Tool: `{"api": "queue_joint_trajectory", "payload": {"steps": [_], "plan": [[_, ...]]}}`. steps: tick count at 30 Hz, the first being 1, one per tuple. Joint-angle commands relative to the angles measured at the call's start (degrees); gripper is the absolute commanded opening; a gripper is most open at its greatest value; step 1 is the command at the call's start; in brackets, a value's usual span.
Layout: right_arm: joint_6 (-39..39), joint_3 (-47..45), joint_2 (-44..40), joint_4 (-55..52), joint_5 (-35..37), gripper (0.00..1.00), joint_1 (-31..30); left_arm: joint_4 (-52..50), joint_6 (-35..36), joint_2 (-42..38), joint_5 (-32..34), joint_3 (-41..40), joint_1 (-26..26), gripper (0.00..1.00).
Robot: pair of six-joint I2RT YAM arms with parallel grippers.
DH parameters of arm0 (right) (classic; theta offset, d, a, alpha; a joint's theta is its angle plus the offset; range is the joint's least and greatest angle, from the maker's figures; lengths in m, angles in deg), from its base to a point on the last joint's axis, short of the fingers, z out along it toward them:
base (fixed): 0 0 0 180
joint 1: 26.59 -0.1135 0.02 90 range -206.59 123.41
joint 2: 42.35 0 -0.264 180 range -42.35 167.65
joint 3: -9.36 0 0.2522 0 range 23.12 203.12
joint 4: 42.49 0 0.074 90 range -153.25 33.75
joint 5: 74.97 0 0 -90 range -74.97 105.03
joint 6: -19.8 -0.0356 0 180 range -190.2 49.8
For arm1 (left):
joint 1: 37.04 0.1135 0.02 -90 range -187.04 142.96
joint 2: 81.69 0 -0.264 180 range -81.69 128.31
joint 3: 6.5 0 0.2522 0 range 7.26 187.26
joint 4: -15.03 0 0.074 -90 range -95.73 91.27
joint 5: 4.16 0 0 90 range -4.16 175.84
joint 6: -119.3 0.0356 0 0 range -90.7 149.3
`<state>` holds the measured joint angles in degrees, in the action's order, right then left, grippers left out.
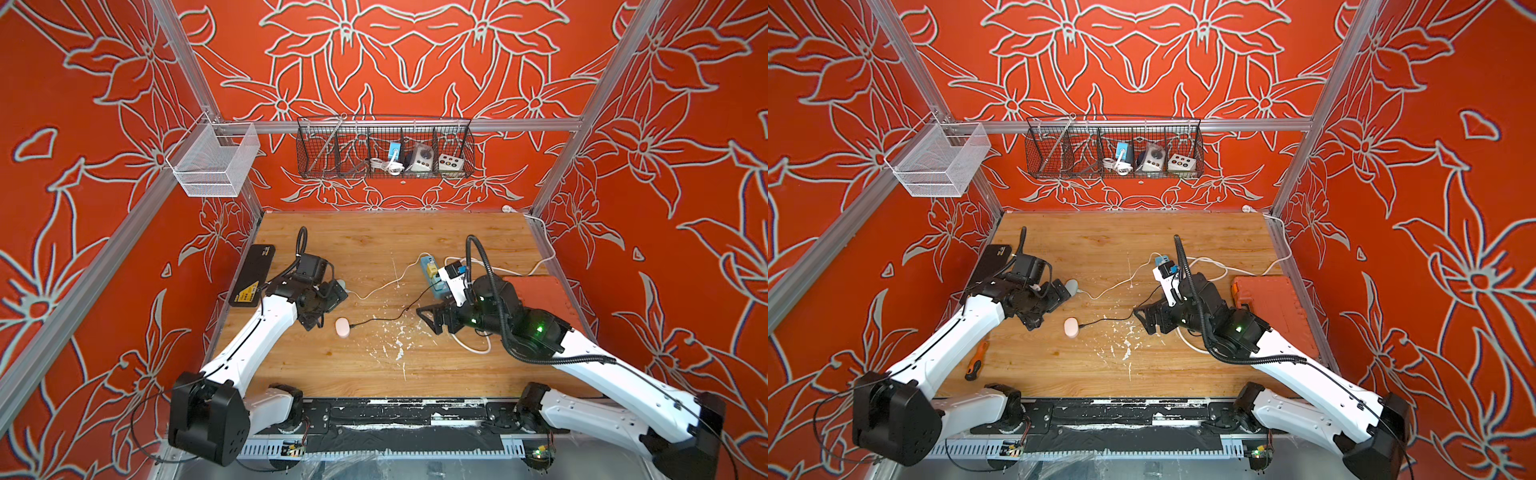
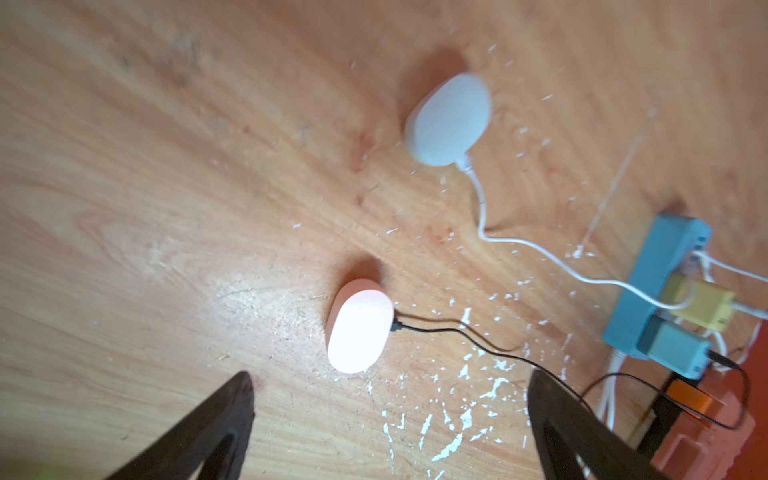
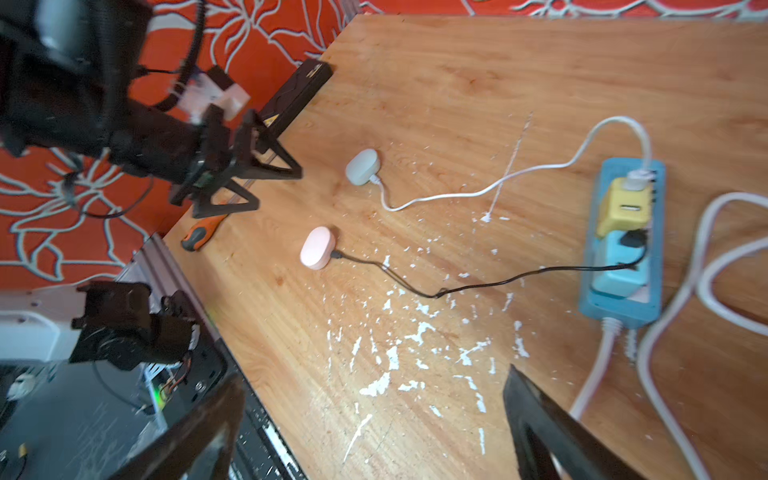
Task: Charge the bluetooth headset
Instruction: Place the bluetooth headset at the center of the board, then reset both arms
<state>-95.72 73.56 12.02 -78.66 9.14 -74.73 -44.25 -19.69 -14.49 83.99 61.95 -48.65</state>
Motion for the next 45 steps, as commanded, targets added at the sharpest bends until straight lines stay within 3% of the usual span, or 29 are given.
{"api": "queue_joint_trajectory", "payload": {"steps": [1,6,9,12,15,17,20,24,28,32,36,38,40,41,43,45], "plan": [[1.49,2.88,0.68,-5.46,8.68,0.98,2.68,-3.68,8.53,-2.09,5.74,2.61,0.24,0.99],[2.02,5.35,3.94,-8.70,19.33,0.98,8.37,-0.43,17.68,-4.27,13.31,3.16,0.23,0.99],[3.26,4.11,4.83,-5.63,30.31,0.98,10.92,8.48,24.97,-8.17,14.38,-1.14,0.27,0.98],[8.85,-1.61,5.03,4.75,42.59,0.98,12.82,19.19,30.79,-13.16,19.40,-7.18,0.27,0.97],[12.75,-6.80,6.71,13.28,49.69,0.98,16.01,31.86,35.98,-15.34,25.64,-14.72,0.36,0.99],[15.52,-10.80,7.47,19.45,53.43,0.98,18.06,38.31,39.70,-13.85,28.85,-17.69,0.81,0.99],[21.97,-18.13,9.31,33.50,55.26,0.98,21.59,39.93,38.05,-8.09,29.29,-17.93,3.96,0.99],[21.26,-21.32,14.37,38.53,52.37,0.98,27.55,48.46,41.44,-0.98,30.75,-20.23,4.54,0.99],[25.48,-27.08,19.28,54.09,48.09,0.98,29.93,60.34,41.33,4.92,30.95,-24.44,6.44,0.98],[31.67,-30.13,22.67,65.42,45.12,0.98,30.01,78.28,45.61,7.57,27.85,-32.32,6.73,0.94],[32.60,-34.69,26.97,79.56,39.70,0.98,32.94,87.40,46.61,10.32,22.87,-36.15,7.86,0.92],[30.95,-34.04,25.04,74.66,36.95,0.98,34.03,89.16,47.33,11.35,18.96,-36.96,8.50,0.90],[28.85,-34.44,23.44,71.72,27.63,0.98,37.92,92.30,47.16,13.45,18.20,-37.79,9.06,0.90],[27.04,-35.51,24.14,72.76,22.36,0.98,41.00,93.09,47.41,14.20,17.67,-37.94,9.11,0.90],[26.44,-36.48,29.80,82.60,21.03,0.98,42.89,91.95,47.23,13.75,17.33,-37.63,9.25,0.92],[25.78,-32.58,25.92,68.15,19.76,0.98,42.84,91.91,47.25,13.82,17.39,-37.66,9.27,0.99]]}}
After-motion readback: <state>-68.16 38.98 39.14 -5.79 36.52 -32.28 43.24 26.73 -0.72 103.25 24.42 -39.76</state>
